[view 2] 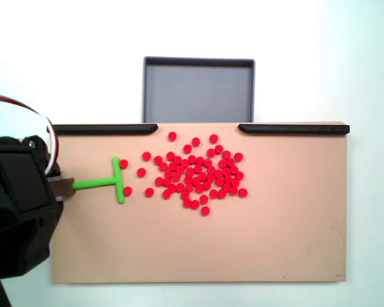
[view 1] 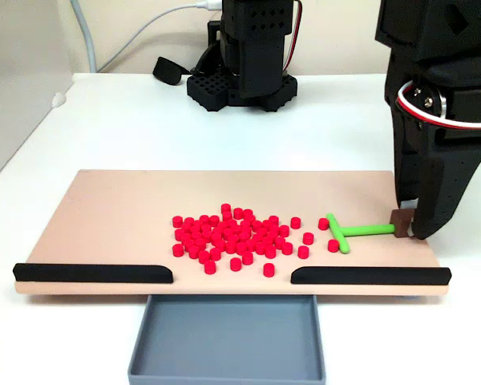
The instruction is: Push granules from left to the grey container
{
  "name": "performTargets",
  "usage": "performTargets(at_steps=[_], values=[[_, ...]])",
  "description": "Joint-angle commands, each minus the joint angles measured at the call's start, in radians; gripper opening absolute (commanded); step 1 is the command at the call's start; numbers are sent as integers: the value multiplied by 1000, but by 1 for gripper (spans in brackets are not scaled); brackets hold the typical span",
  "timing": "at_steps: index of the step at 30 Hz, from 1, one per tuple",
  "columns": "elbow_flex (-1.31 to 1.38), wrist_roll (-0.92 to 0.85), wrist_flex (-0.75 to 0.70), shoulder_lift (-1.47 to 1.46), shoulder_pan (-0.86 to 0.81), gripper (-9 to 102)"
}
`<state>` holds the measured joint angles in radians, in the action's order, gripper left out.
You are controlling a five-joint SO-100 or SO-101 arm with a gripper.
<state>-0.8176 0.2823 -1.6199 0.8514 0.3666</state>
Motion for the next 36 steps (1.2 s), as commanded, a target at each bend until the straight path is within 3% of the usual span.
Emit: performTargets(at_steps=[1, 36], values=[[28, -2, 5, 5, -11, 0], [11, -32, 5, 20, -49, 0]])
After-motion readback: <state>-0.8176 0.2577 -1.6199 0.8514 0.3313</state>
